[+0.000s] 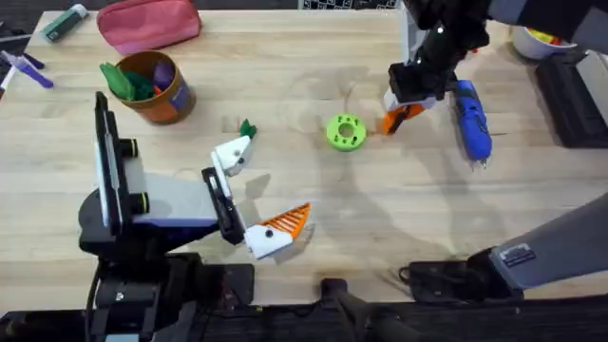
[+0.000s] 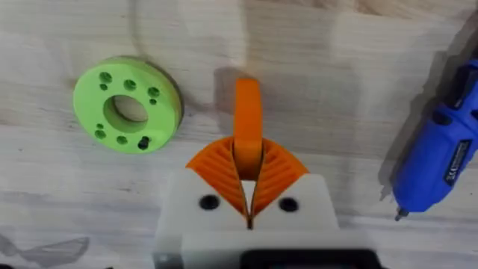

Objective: Pick up the gripper from the table and insert it into the empty holder that is missing its gripper. Then pick up a screw, insert it into the mounting hole, and use the screwdriver to tighten it. Finally, clean up the table by picking up the vegetable and placing it into the bucket.

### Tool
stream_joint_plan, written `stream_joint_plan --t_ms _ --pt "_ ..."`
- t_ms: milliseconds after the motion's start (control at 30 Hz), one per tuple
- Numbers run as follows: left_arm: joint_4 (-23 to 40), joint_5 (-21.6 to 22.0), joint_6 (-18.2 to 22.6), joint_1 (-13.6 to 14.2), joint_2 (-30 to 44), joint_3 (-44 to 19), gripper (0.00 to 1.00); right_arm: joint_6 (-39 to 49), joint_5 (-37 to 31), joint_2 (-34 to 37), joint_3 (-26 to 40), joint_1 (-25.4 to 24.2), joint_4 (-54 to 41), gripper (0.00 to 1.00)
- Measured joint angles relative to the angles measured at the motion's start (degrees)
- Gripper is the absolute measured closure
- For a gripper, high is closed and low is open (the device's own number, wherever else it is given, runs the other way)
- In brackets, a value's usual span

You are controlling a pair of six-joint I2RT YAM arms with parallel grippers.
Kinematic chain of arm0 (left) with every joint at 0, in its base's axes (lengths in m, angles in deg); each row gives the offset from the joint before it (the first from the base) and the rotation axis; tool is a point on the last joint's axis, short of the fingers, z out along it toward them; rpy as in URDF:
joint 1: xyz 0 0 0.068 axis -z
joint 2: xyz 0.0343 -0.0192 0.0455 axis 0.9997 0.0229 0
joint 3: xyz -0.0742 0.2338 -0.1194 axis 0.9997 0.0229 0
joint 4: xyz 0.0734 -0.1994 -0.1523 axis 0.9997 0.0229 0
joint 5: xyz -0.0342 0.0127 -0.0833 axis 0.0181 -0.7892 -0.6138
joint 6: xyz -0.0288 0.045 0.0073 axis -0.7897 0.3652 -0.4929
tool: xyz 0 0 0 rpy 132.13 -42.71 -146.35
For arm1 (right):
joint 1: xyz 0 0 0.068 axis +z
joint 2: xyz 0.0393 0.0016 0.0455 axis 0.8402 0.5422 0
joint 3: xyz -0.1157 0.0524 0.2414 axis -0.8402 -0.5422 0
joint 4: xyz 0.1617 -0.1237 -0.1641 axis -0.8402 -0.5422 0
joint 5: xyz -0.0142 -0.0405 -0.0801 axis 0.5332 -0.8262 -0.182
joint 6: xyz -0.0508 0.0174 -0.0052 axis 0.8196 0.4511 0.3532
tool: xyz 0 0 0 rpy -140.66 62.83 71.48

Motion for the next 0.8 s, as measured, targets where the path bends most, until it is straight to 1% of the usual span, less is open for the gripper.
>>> stream_joint_plan --t_ms 400,500,633,800 --pt "0.0 0.0 0.0 0.0 0.0 0.0 0.015 0.0 0.0 -0.1 0.0 0.0 -0.1 0.988" --pt "0.0 0.0 0.0 0.0 0.0 0.0 0.015 -0.2 0.0 -1.3 0.0 0.0 -0.8 0.988" --pt "0.0 0.0 0.0 0.0 0.0 0.0 0.015 -1.2 0.8 -6.7 0.0 0.0 -1.1 0.988" --pt "0.0 0.0 0.0 0.0 0.0 0.0 0.015 -1.8 4.6 -14.9 0.0 0.0 -0.2 0.988"
